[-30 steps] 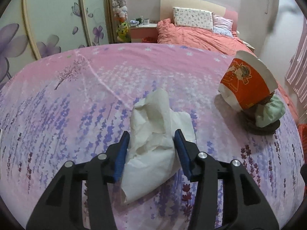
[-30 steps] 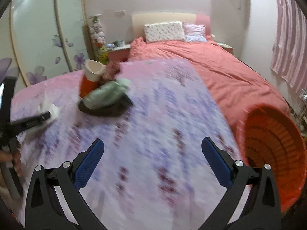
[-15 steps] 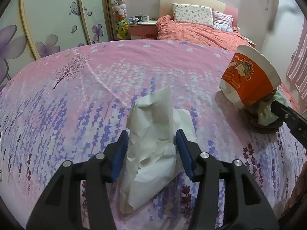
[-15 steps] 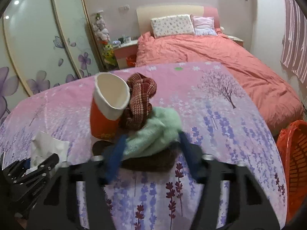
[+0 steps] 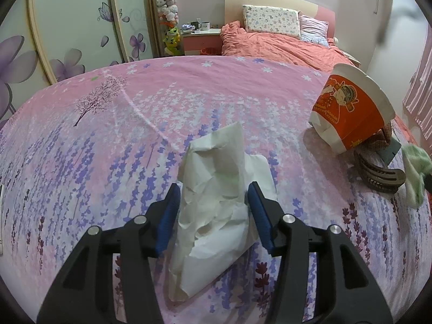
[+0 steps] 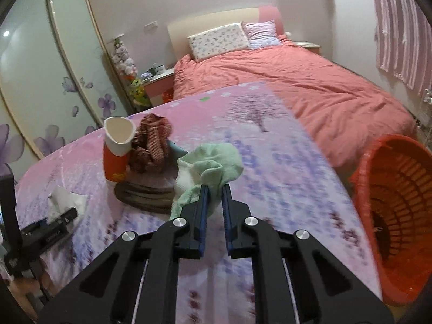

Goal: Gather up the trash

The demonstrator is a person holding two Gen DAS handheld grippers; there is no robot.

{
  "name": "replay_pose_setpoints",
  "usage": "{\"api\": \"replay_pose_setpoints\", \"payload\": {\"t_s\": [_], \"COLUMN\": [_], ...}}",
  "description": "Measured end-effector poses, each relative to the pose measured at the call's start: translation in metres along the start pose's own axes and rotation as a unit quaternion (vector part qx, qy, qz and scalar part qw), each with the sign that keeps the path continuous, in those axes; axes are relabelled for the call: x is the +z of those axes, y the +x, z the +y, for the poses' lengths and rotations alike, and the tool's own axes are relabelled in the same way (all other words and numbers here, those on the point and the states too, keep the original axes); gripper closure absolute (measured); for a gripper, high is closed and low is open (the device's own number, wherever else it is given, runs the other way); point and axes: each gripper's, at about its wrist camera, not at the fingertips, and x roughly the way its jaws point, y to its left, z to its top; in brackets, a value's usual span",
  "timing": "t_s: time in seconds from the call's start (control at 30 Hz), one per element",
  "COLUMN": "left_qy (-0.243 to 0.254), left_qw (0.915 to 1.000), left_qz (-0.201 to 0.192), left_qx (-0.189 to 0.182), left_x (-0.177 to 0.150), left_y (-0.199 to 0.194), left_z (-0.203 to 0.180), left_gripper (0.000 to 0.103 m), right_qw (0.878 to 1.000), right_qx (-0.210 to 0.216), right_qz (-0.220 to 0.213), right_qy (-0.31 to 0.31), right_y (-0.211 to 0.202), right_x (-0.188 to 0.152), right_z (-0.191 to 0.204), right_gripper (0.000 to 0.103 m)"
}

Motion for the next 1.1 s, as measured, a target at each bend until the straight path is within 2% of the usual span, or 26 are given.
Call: {"api": "replay_pose_setpoints", "payload": {"t_s": [0.1, 0.27, 0.33, 0.37, 0.4, 0.43, 0.57, 0.67, 0.83, 0.9, 0.97, 1.0, 1.1], "left_qy": [0.000, 0.000, 0.000, 0.000, 0.000, 0.000, 0.000, 0.000, 0.000, 0.000, 0.000, 0.000, -0.002], "left_qw": [1.0000, 1.0000, 1.0000, 1.0000, 1.0000, 1.0000, 1.0000, 1.0000, 1.0000, 1.0000, 1.0000, 1.0000, 1.0000], "left_qz": [0.000, 0.000, 0.000, 0.000, 0.000, 0.000, 0.000, 0.000, 0.000, 0.000, 0.000, 0.000, 0.000], "left_qx": [0.000, 0.000, 0.000, 0.000, 0.000, 0.000, 0.000, 0.000, 0.001, 0.000, 0.000, 0.000, -0.003], "left_x": [0.000, 0.000, 0.000, 0.000, 0.000, 0.000, 0.000, 0.000, 0.000, 0.000, 0.000, 0.000, 0.000], "left_y": [0.000, 0.000, 0.000, 0.000, 0.000, 0.000, -0.001, -0.001, 0.000, -0.001, -0.001, -0.001, -0.001], "left_z": [0.000, -0.001, -0.001, -0.001, -0.001, -0.001, -0.001, -0.001, -0.002, -0.002, -0.002, -0.002, -0.001], "left_gripper": [0.051, 0.051, 0.051, 0.051, 0.051, 0.051, 0.051, 0.051, 0.051, 0.051, 0.051, 0.051, 0.051], "right_qw": [1.000, 1.000, 0.999, 0.999, 0.999, 0.999, 1.000, 0.999, 0.998, 0.998, 0.998, 0.998, 0.997], "right_qx": [0.001, 0.012, 0.016, 0.013, 0.010, 0.007, -0.012, -0.027, -0.023, -0.027, -0.010, -0.011, -0.006], "right_qz": [-0.011, 0.026, 0.035, 0.036, 0.036, 0.032, 0.022, 0.021, 0.054, 0.060, 0.067, 0.067, 0.071], "right_qy": [0.013, -0.010, -0.018, -0.020, -0.020, -0.018, -0.015, -0.021, 0.000, 0.001, -0.009, -0.014, -0.023], "right_y": [-0.013, -0.012, -0.010, -0.009, -0.007, -0.007, -0.003, 0.005, 0.028, 0.031, 0.030, 0.028, 0.023], "right_x": [-0.005, -0.015, -0.019, -0.020, -0.021, -0.021, -0.016, -0.013, -0.005, -0.003, -0.007, -0.009, -0.015], "right_z": [-0.014, -0.017, -0.019, -0.019, -0.019, -0.020, -0.021, -0.023, -0.028, -0.027, -0.024, -0.022, -0.018], "right_gripper": [0.095, 0.095, 0.092, 0.075, 0.050, 0.042, 0.040, 0.034, 0.036, 0.056, 0.073, 0.077, 0.079]}}
